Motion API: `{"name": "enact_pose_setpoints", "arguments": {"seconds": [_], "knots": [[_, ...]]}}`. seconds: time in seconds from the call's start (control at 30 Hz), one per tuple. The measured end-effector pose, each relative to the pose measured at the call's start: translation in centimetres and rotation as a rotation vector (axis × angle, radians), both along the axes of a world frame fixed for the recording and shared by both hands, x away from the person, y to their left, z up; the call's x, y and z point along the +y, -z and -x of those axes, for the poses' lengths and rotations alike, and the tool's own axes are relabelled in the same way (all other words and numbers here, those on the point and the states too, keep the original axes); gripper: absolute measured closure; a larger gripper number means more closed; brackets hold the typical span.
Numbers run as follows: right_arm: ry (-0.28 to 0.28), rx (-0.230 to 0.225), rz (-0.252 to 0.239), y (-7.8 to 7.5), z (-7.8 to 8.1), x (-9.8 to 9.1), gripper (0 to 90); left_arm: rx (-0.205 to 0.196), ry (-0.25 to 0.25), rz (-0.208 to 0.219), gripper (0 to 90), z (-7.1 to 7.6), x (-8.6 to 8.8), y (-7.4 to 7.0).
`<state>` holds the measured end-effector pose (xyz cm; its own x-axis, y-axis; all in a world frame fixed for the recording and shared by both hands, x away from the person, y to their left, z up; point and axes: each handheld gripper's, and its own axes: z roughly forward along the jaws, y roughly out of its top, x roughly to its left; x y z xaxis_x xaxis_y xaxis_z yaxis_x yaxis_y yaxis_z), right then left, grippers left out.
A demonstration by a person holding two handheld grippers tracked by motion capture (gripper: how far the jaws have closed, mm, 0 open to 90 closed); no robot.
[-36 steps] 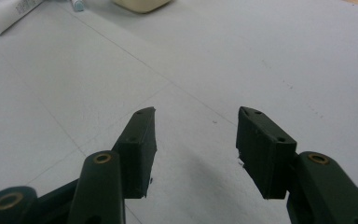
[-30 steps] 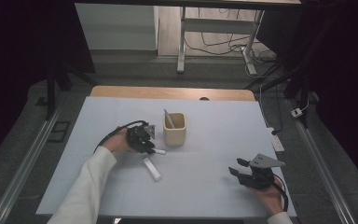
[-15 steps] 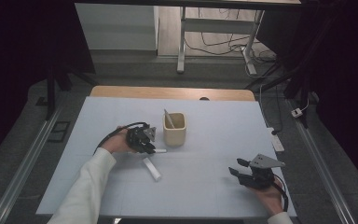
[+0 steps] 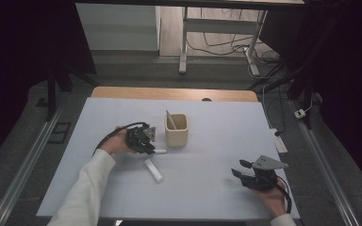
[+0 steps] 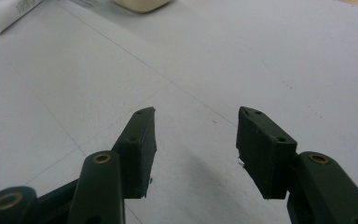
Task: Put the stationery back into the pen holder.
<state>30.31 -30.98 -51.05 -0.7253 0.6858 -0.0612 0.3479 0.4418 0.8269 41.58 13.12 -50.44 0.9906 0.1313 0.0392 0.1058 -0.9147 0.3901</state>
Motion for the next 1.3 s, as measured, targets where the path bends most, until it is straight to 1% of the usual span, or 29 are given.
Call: {"name": "enact_pose_setpoints", "arguments": {"seconds": [0.17, 0.37, 0.6, 0.67, 0.8, 0.87, 1.1, 1.3], "knots": [[0.001, -0.001, 0.000, 0.0, 0.0, 0.0, 47.1, -0.002, -0.033, 0.024, 78.4, 0.1, 0.3, -0.5], [0.002, -0.009, -0.007, 0.0, -0.1, 0.0, 47.1, -0.008, -0.068, 0.027, 78.3, 0.4, 0.6, -1.1], [0.001, -0.012, 0.000, -0.1, -0.2, 0.1, 47.1, -0.035, -0.105, 0.061, 78.3, 0.7, 1.0, -2.1], [-0.002, -0.015, -0.010, -0.1, -0.3, 0.2, 47.1, -0.046, -0.121, 0.070, 78.3, 0.8, 1.1, -2.3], [-0.002, -0.013, 0.003, -0.1, -0.4, 0.2, 47.1, -0.055, -0.151, 0.098, 78.3, 0.9, 1.6, -2.7], [-0.006, -0.014, 0.000, -0.1, -0.4, 0.3, 47.1, -0.060, -0.164, 0.108, 78.3, 0.9, 1.8, -2.9], [-0.010, -0.018, -0.001, -0.1, -0.6, 0.5, 47.1, -0.070, -0.217, 0.185, 78.3, 1.1, 2.7, -3.6], [-0.013, -0.018, 0.001, 0.0, -0.7, 0.6, 47.1, -0.079, -0.246, 0.224, 78.3, 1.1, 3.2, -4.0]]}}
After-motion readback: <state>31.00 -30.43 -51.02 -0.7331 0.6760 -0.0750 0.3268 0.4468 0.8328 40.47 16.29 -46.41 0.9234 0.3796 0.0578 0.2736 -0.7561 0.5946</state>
